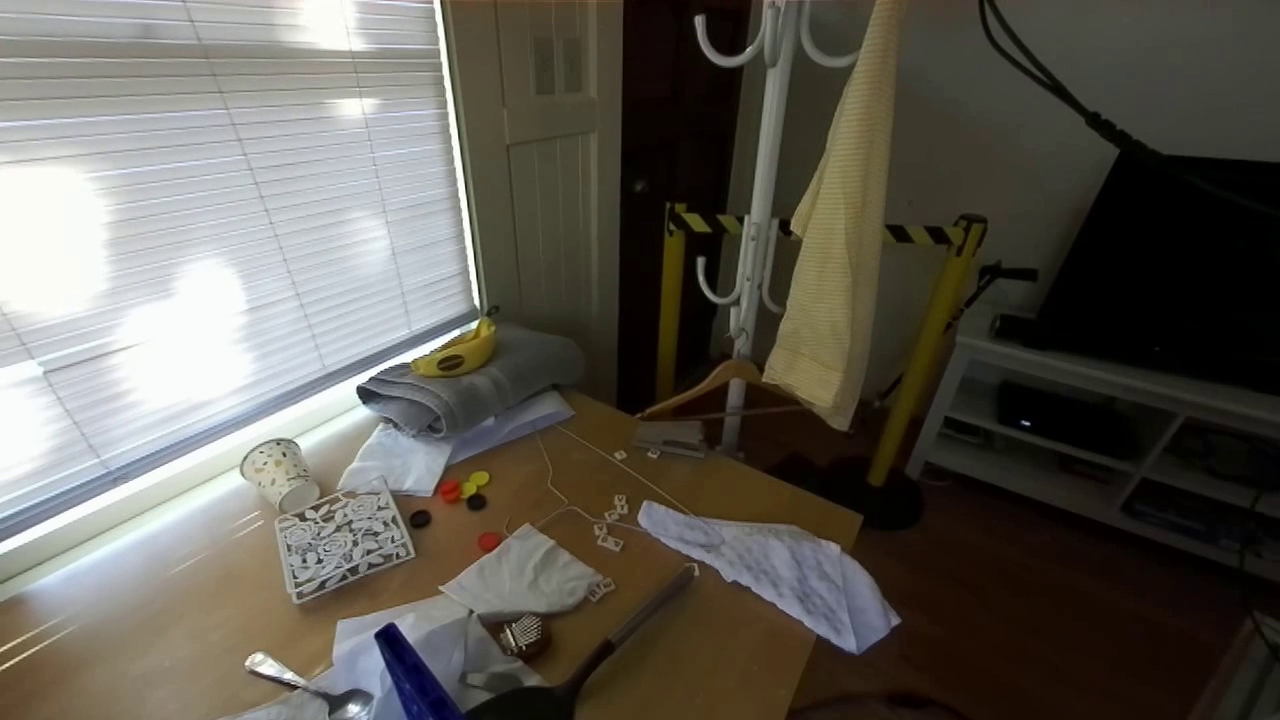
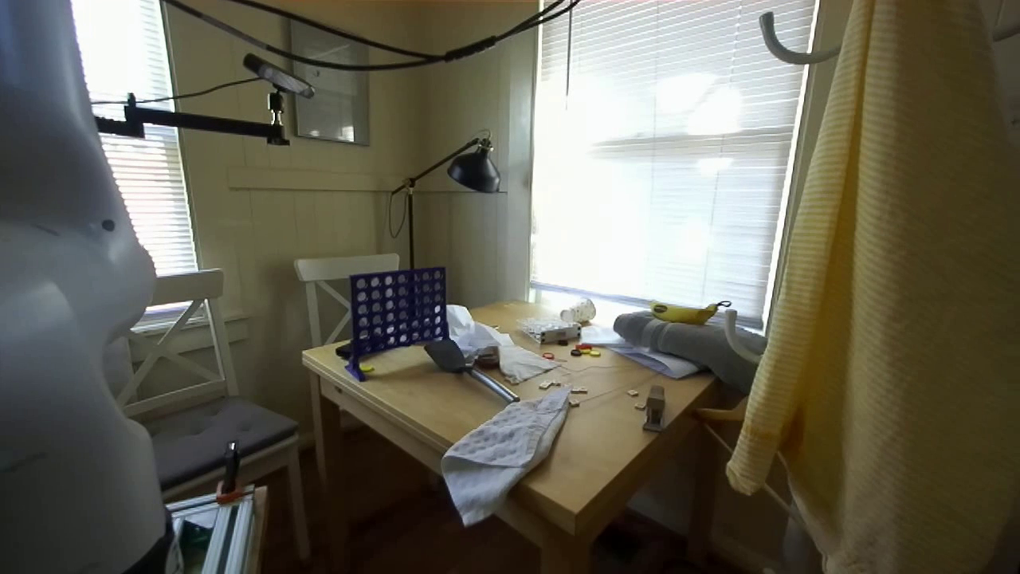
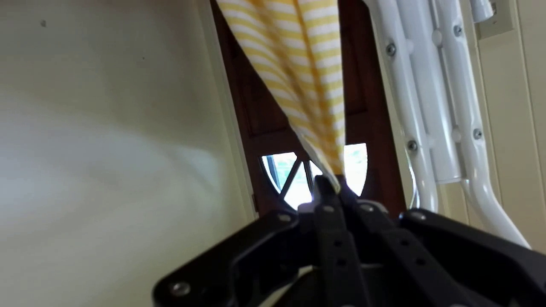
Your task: Pick up the yellow towel and hang it on the upper hook pointing toward you
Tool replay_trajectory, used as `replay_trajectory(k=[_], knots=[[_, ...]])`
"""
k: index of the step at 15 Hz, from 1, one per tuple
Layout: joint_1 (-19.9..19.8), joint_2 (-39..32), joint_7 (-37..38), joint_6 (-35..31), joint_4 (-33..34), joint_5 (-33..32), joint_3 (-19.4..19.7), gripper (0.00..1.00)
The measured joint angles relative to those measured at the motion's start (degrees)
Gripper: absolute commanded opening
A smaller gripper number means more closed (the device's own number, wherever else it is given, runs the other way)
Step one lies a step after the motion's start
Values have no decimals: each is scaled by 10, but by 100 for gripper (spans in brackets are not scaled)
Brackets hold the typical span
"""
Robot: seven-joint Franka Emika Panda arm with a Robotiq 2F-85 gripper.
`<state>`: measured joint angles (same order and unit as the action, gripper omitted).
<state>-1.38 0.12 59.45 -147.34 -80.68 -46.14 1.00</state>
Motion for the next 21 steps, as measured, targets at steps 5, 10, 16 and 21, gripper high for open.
replay_trajectory(k=[5,10,16,21], knots=[[-2,75,9,105,-77,-15,0,1],[-34,112,105,217,-128,-80,-1,1],[-42,101,148,228,-153,-65,4,1],[-42,96,193,202,-151,-46,8,1]])
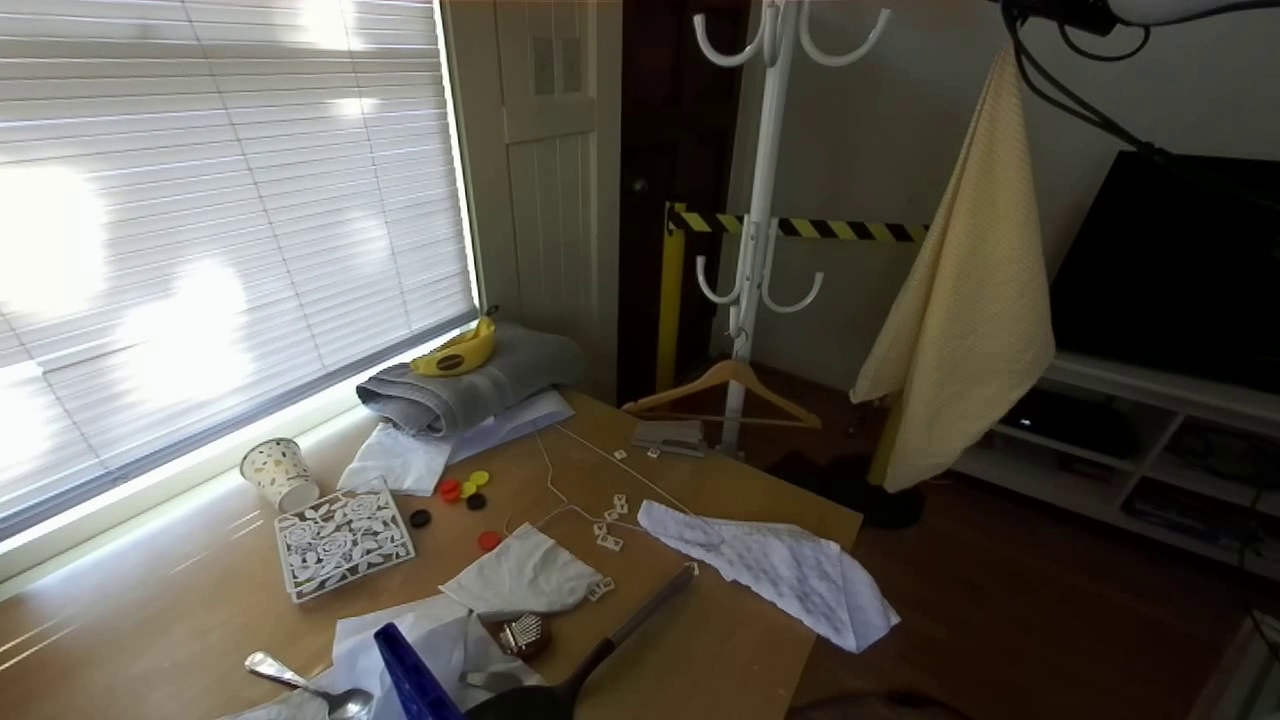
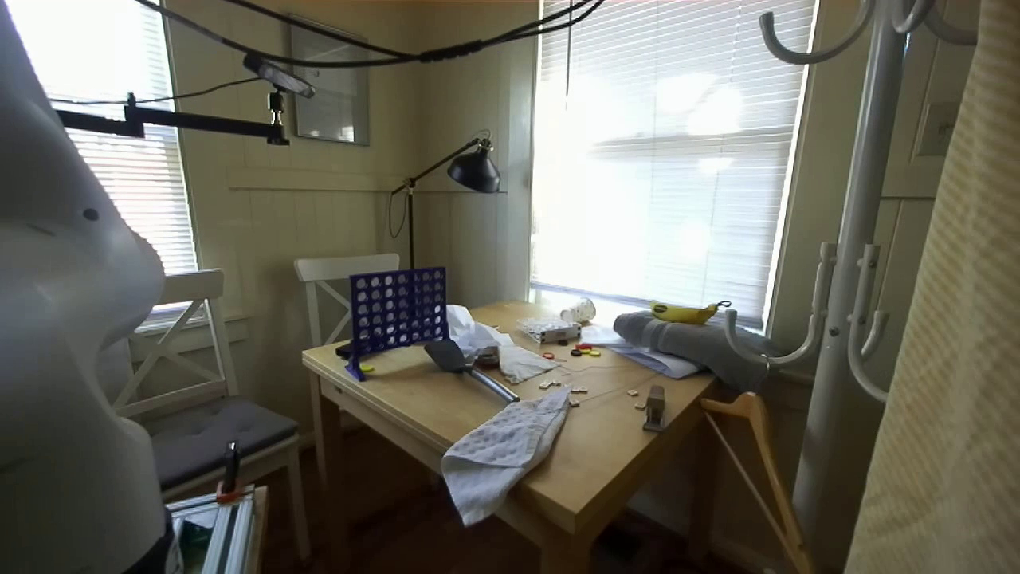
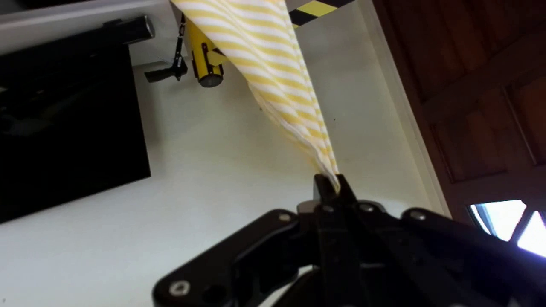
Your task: Pick up the yellow towel and hang it on the upper hook pointing toward you
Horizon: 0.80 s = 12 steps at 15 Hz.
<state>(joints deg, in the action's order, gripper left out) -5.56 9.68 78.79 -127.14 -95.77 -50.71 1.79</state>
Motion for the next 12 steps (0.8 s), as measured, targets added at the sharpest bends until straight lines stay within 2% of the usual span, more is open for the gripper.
replay_trajectory(k=[4,7,12], knots=[[-5,-33,38,-90,18,66,24,1],[-11,-80,51,-156,55,125,38,1],[-9,-162,68,-182,175,168,38,1]])
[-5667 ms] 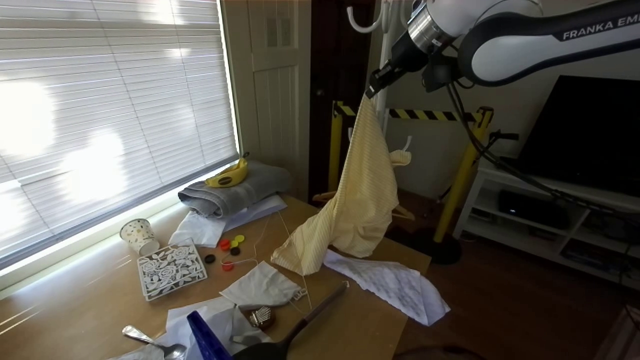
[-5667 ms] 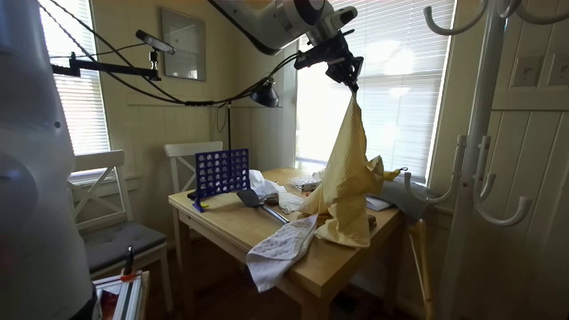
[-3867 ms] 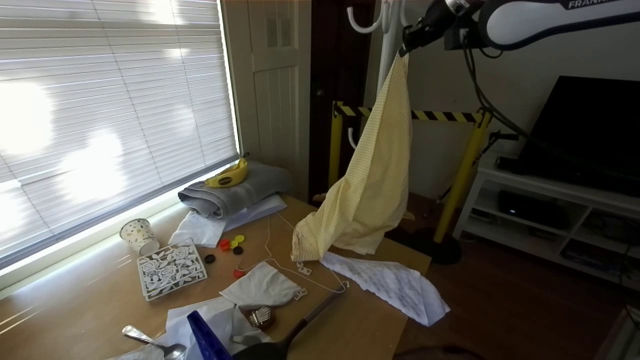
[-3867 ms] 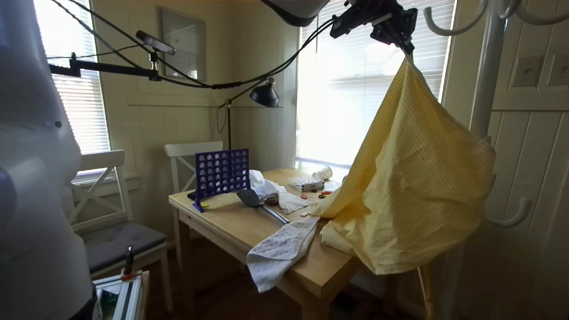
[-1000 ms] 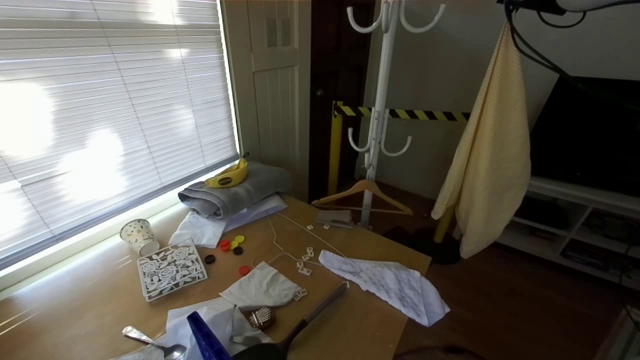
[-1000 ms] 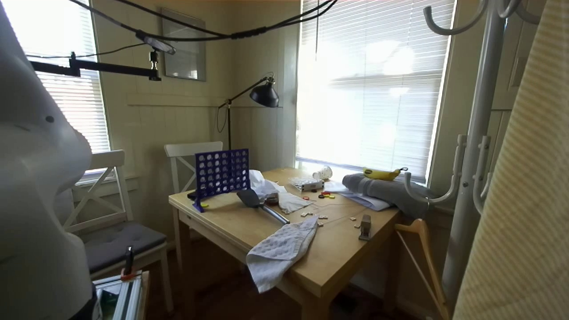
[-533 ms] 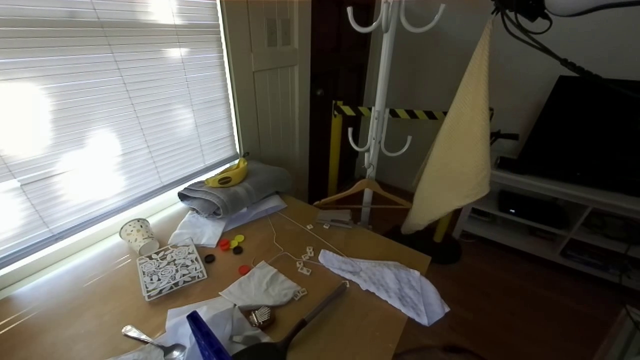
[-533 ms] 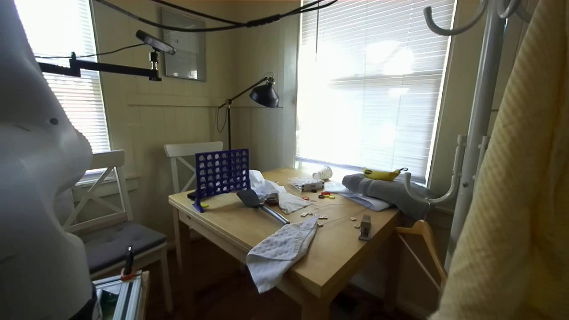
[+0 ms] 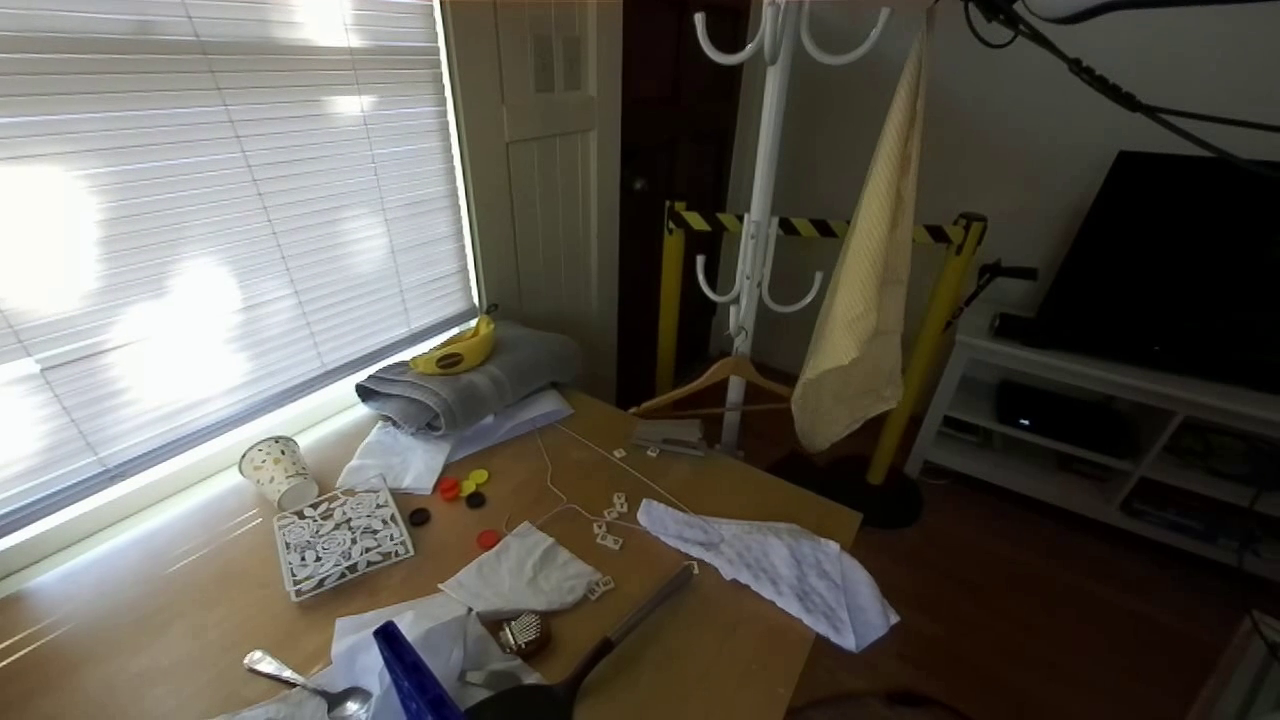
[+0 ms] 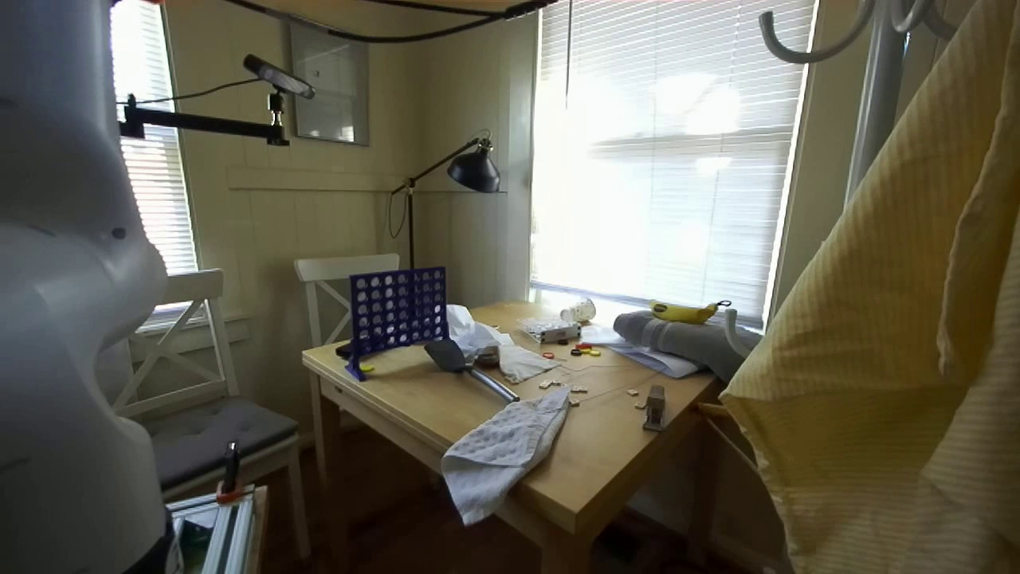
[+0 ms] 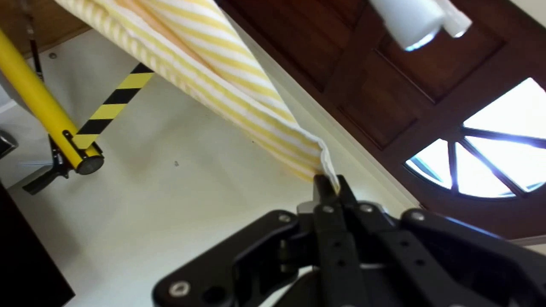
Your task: Pick up the yellow towel and hang it on the upper hook pointing toward you
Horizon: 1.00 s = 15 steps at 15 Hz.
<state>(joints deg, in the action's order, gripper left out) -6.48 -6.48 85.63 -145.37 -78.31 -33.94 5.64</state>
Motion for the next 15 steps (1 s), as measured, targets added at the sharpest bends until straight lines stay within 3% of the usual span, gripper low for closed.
replay_trajectory(k=[7,15], knots=[[0,-79,17,-3,112,68,-8,1],[9,-130,-54,-28,158,160,-107,1]])
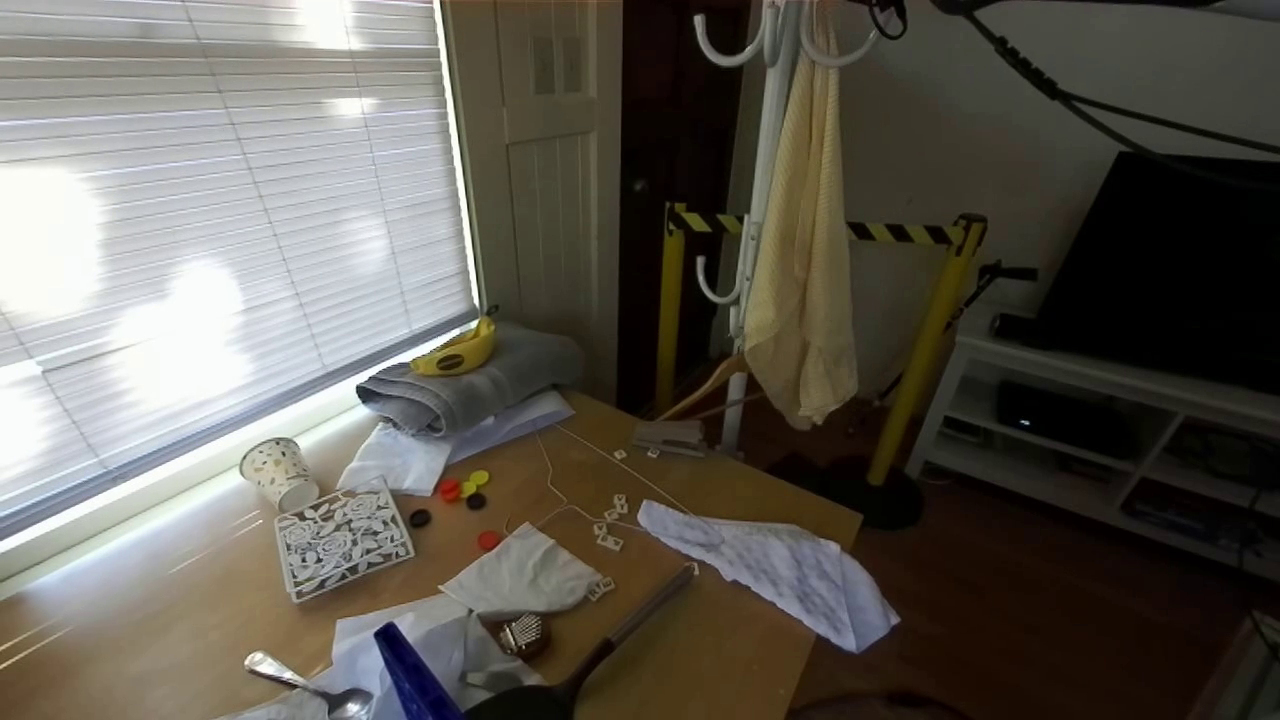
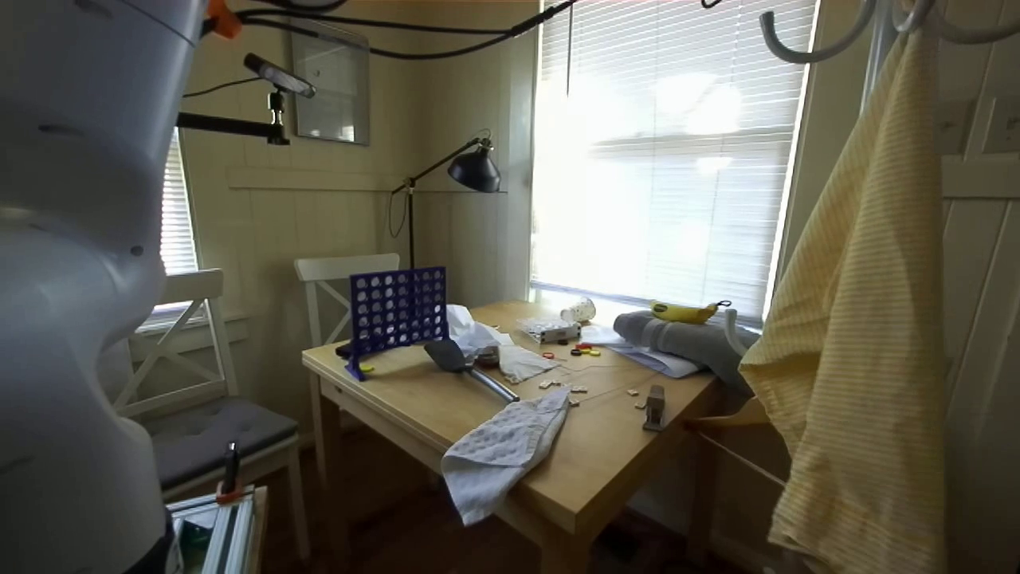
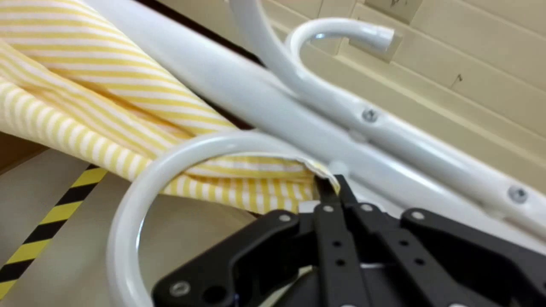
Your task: Pick up the yellow towel and hang it on the upper hook pointing toward you
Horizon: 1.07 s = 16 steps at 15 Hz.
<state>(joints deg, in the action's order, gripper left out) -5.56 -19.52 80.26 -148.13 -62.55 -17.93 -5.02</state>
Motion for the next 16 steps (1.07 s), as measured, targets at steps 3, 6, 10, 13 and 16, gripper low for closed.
replay_trajectory(k=[3,6,10,13,16], knots=[[-1,-1,-68,12,2,21,-36,1],[-1,9,-136,54,-4,25,-60,1],[-4,35,-204,112,-15,16,-59,1],[-6,55,-232,156,-38,-3,-48,1],[-5,60,-251,195,-61,-23,-45,1]])
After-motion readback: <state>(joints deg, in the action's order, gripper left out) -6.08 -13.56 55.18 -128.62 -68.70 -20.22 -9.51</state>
